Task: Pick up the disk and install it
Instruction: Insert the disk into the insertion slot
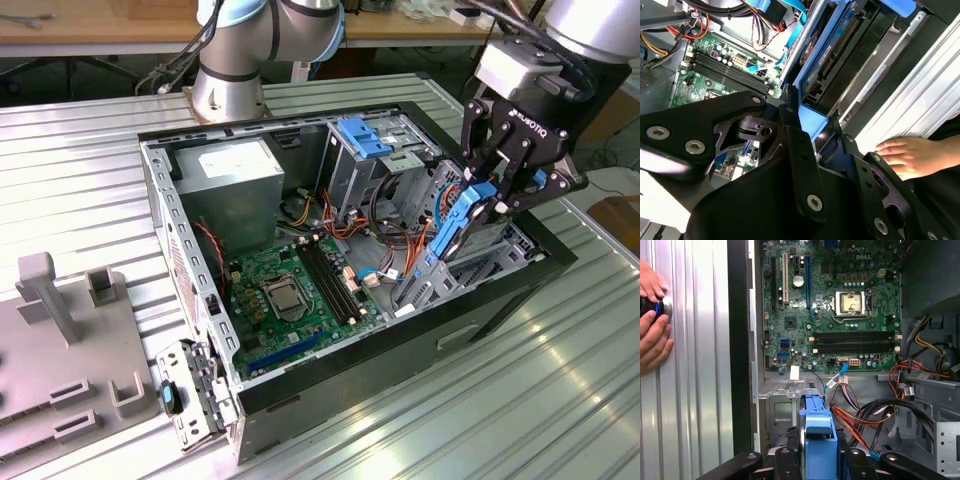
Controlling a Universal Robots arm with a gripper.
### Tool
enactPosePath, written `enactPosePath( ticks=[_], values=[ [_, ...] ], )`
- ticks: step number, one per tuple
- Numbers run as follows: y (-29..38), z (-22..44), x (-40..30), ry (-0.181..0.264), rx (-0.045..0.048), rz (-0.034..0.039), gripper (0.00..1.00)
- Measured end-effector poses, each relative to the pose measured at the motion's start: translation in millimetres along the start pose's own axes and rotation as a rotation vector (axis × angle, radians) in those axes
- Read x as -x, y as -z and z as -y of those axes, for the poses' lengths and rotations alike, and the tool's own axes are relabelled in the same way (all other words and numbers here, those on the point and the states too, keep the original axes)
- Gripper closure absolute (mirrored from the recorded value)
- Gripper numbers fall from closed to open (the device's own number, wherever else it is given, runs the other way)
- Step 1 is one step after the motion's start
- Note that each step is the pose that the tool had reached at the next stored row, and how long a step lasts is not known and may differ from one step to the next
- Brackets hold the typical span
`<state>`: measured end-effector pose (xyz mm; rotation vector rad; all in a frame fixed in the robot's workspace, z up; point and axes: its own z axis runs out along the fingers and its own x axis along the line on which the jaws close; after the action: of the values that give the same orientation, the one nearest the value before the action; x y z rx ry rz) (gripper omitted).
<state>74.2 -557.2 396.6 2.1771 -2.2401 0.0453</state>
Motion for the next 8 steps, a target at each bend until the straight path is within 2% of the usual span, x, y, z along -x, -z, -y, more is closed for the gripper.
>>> enactPosePath(
  ticks=[3,8],
  values=[
    [-8.9,0.1,0.3,0.000,0.0000,-0.0001,0.63],
    [-17.6,0.3,0.5,0.000,0.0000,0.0000,0.63]
  ],
)
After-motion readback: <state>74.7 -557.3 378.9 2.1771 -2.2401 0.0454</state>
